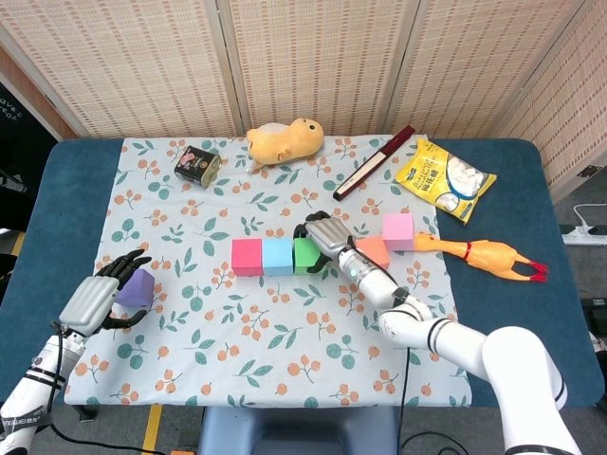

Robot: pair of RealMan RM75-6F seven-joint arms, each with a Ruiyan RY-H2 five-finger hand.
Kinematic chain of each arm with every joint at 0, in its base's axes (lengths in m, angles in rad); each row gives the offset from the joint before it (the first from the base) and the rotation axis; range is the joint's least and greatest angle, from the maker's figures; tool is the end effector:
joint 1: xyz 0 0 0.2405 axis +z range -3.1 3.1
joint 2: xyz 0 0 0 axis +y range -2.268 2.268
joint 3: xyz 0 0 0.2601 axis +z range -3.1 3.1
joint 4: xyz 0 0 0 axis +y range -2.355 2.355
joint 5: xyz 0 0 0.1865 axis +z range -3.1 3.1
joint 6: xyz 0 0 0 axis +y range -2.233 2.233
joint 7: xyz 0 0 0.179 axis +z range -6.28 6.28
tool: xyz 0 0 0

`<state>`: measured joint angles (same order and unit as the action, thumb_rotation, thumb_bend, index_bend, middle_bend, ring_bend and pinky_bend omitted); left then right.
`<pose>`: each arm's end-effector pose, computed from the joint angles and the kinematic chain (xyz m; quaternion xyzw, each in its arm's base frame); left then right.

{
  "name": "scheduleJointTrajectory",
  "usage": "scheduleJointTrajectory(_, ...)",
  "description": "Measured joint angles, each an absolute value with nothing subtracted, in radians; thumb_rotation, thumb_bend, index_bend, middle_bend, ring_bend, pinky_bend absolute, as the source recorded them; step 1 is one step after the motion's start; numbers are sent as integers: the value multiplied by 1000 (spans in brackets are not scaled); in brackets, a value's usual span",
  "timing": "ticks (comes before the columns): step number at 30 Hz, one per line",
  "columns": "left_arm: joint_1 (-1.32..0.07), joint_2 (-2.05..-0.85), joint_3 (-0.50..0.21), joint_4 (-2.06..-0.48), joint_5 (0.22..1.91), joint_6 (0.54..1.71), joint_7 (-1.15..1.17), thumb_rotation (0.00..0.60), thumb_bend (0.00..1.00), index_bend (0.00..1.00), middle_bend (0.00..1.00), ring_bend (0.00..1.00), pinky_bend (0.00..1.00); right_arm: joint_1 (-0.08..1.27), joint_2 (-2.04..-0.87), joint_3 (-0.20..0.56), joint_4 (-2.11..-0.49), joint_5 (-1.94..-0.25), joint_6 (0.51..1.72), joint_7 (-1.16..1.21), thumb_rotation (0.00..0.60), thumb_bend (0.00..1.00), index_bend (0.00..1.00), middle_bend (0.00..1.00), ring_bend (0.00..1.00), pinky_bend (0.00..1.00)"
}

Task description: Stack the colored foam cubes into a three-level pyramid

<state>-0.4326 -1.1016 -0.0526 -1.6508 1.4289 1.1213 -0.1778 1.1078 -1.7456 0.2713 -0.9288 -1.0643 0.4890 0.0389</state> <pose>-0.2446 0.3038 0.1301 -0.6693 -0.4557 -0.4008 0.4286 -0.0785 -0.4668 -0.0655 0.7635 -0.4420 0.3322 0.3337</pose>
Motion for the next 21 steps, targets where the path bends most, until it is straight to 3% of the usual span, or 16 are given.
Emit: scheduleJointTrajectory(21,-435,-1103,-54,-1640,1433,1109,-194,600,281,99,2,81,185,1126,-1774,282,-884,-1074,471,65,600,33,353,336,115,88)
